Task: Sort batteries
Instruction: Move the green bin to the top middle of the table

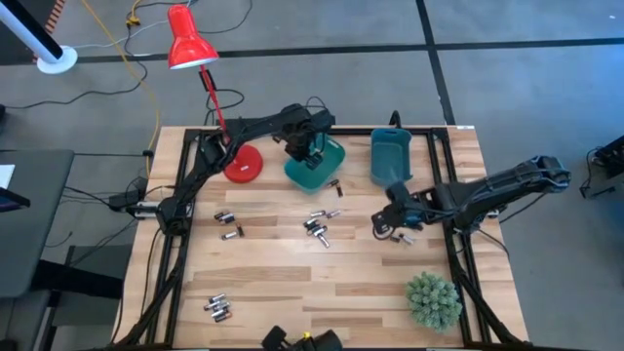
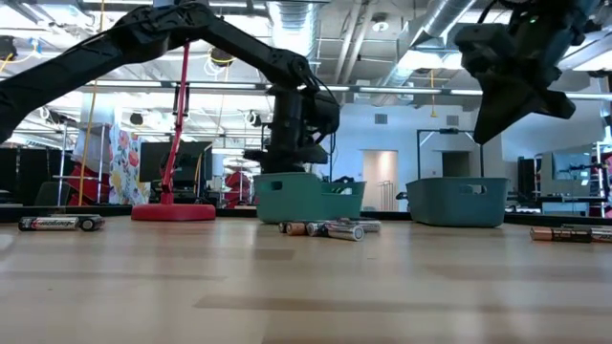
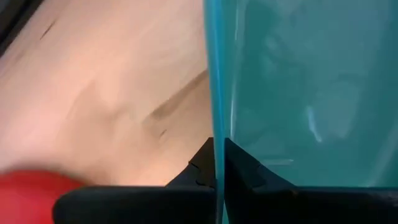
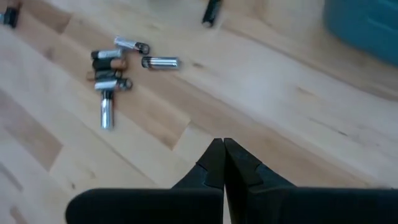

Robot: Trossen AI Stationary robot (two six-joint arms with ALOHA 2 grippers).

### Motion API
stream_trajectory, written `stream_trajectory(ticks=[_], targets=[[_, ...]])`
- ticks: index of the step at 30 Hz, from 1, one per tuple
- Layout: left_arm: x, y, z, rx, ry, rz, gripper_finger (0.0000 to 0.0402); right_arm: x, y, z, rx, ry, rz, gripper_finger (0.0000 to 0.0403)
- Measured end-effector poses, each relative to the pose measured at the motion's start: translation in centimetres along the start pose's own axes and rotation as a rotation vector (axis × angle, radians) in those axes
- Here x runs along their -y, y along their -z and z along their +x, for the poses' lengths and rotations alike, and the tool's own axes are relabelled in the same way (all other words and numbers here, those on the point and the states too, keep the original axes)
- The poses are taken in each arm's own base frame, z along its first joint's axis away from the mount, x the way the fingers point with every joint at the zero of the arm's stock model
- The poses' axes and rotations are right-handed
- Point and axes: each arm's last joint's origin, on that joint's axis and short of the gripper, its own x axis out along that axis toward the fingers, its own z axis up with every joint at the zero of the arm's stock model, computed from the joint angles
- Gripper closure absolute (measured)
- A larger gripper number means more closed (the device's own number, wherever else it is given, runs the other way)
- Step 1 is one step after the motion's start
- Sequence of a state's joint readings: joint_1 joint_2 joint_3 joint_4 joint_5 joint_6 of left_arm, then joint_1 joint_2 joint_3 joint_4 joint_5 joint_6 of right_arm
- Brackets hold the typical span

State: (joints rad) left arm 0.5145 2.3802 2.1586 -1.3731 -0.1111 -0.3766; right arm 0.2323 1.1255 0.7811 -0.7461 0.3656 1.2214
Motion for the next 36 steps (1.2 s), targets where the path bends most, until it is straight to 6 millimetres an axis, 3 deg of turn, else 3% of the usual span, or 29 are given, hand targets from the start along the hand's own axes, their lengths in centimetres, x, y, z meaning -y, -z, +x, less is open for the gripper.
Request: stream_trajectory(ticks=[7, 16, 23, 29, 32, 36], targets=[[0.0, 0.8, -0.1, -0.008, -0.163, -0.088, 0.0401, -0.4, 1.1, -0.4, -0.021, -0.029, -0.052, 0.0385], [1.0, -0.6, -0.5, 0.162, -0.128, 0.169, 0.0401, -0.6, 1.7, -0.7, -0.031, -0.044, -0.078, 0.0385], [5.1, -0.7, -1.3, 0.333, -0.029, 0.45, 0.0401, -0.5, 1.3, -0.5, -0.025, -0.034, -0.053, 0.0385], [8.1, 1.3, -1.5, 0.295, -0.02, 0.68, 0.0401, -0.4, 0.9, -0.4, -0.017, -0.024, -0.034, 0.0385], [8.2, 1.9, -1.6, 0.259, -0.045, 0.636, 0.0401, -0.3, 0.7, -0.3, -0.014, -0.02, -0.025, 0.0385], [5.8, 1.5, -1.9, 0.199, -0.032, 0.455, 0.0401, -0.4, 0.7, -0.3, -0.01, -0.026, -0.019, 0.0385]])
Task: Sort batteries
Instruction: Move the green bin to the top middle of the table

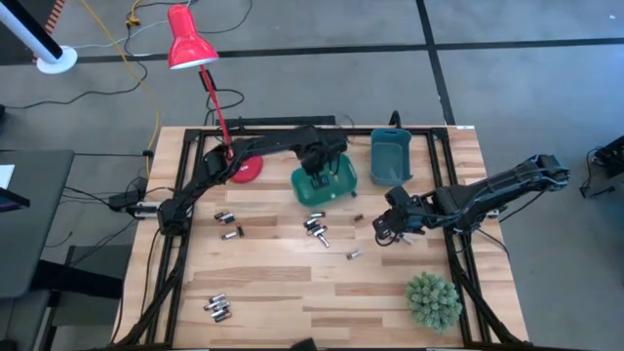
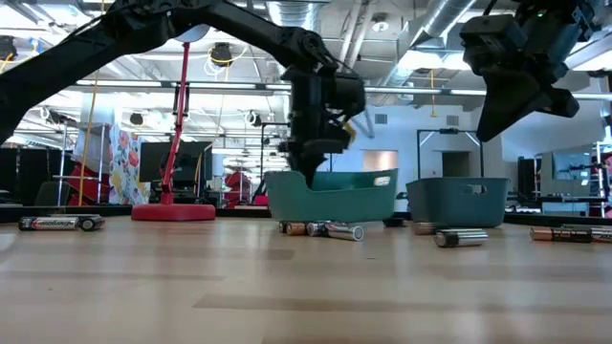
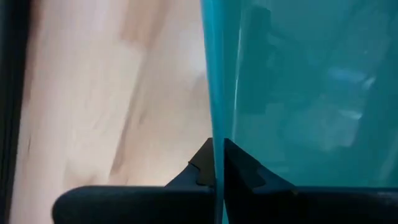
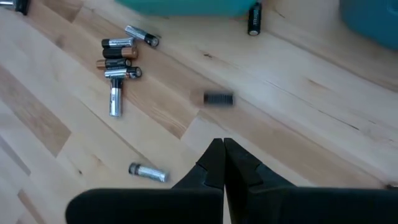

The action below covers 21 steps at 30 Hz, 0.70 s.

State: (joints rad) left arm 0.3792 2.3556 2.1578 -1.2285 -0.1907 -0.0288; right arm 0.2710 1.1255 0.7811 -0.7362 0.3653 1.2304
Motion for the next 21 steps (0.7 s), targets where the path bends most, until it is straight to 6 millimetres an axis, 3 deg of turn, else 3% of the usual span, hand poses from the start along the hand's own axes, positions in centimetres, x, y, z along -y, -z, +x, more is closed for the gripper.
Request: stream_trajectory(ticks=[8, 11, 21], targets=[[-7.5, 1.1, -0.2, -0.039, -0.028, -0.598, 0.0401, -0.3, 0.0, 0.0, 0.007, -0.027, 0.009, 0.0385], [-9.8, 1.5, 0.2, -0.056, -0.03, -0.729, 0.0401, -0.4, -0.1, 0.0, 0.011, -0.035, 0.013, 0.0385], [-10.2, 1.2, 0.4, -0.03, 0.03, -0.889, 0.0385, -0.3, -0.1, 0.0, 0.009, -0.03, 0.01, 0.0385]])
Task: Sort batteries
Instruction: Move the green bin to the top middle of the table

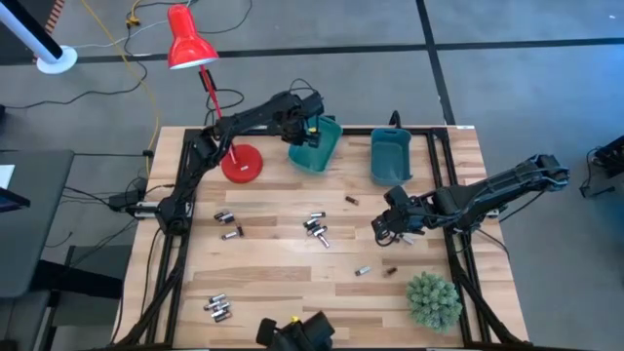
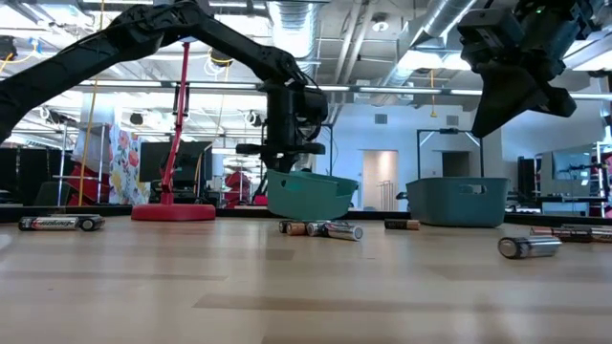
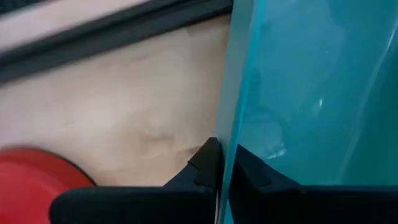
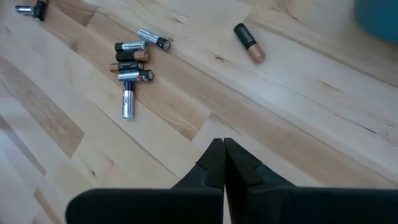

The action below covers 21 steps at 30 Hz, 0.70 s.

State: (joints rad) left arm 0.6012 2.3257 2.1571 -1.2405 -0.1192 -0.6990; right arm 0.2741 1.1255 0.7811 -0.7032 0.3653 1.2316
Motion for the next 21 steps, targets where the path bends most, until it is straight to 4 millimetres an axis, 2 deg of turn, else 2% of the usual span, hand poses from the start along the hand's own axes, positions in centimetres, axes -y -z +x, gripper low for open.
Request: stream_trajectory(ticks=[6, 12, 21], targets=[[0.8, 1.3, -0.2, -0.038, -0.024, -0.082, 0.0384, 0.0, 0.1, 0.0, -0.002, -0.002, -0.005, 0.0385], [0.7, 2.8, -0.4, -0.126, -0.11, -0.043, 0.0383, -0.1, 0.1, -0.1, -0.003, -0.003, -0.02, 0.0385], [0.4, 3.8, -0.8, -0.134, -0.229, 0.065, 0.0375, -0.2, 0.6, -0.2, -0.011, -0.015, -0.088, 0.0385]])
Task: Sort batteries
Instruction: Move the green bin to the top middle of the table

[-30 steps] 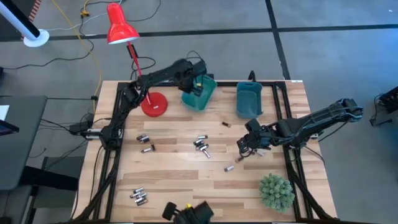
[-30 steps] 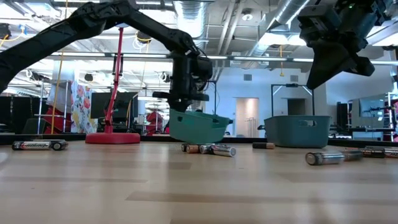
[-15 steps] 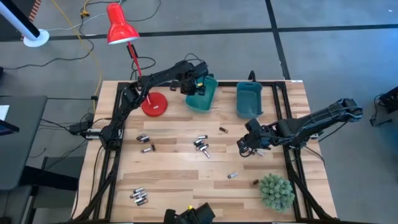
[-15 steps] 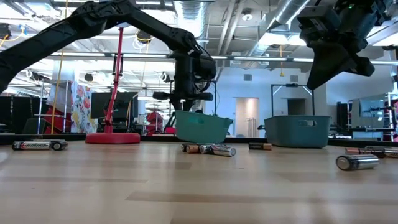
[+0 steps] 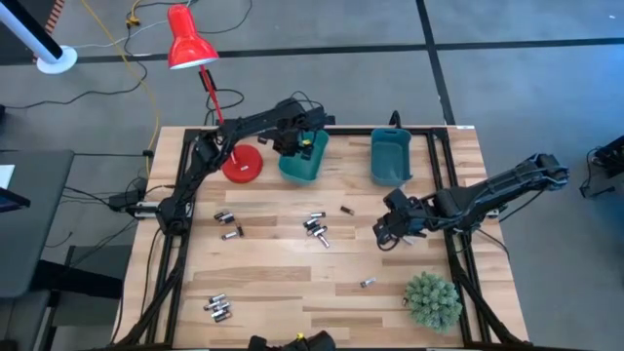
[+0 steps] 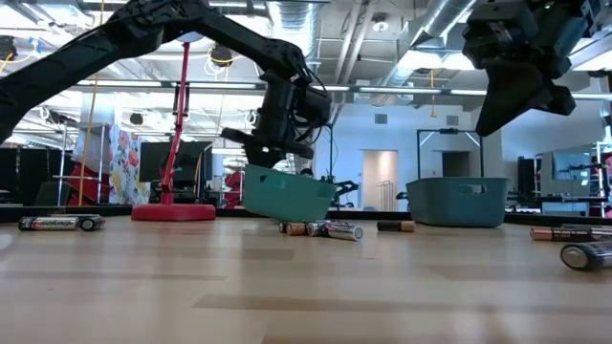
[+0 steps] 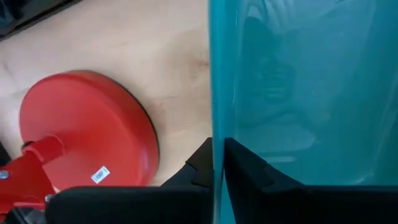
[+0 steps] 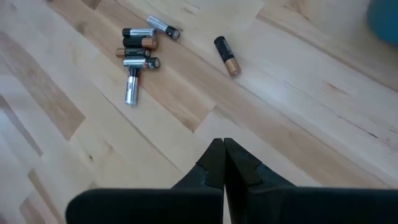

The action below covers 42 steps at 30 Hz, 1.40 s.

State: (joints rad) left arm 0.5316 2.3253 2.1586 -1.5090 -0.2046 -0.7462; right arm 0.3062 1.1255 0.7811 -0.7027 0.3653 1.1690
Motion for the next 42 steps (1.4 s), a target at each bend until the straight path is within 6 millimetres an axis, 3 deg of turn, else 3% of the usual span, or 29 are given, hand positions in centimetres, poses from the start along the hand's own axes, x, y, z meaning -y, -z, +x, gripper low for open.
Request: stream_trajectory(ticks=[12, 22, 27, 32, 35, 42], targets=[[0.9, 0.8, -0.3, 0.013, -0.01, 0.042, 0.0268, -0.4, 1.0, -0.4, -0.019, -0.027, -0.04, 0.0385], [0.4, 0.7, -1.4, 0.013, -0.016, 0.149, 0.0263, -0.4, 0.7, -0.3, -0.014, -0.02, -0.025, 0.0385], [0.0, 0.5, -3.4, 0.067, 0.026, 0.236, 0.0263, -0.7, -0.9, -0.8, 0.02, -0.034, -0.022, 0.0385], [-1.0, 0.7, -5.8, 0.138, 0.042, 0.503, 0.0263, -0.9, -3.0, -1.3, 0.07, -0.036, -0.06, 0.0385], [-1.5, 0.9, -6.4, 0.157, 0.019, 0.69, 0.0263, -0.6, -4.3, -1.4, 0.098, -0.018, -0.055, 0.0385], [-1.9, 0.8, -6.5, 0.157, 0.016, 0.868, 0.0263, 0.9, -6.5, -0.9, 0.143, 0.045, 0.041, 0.0385]])
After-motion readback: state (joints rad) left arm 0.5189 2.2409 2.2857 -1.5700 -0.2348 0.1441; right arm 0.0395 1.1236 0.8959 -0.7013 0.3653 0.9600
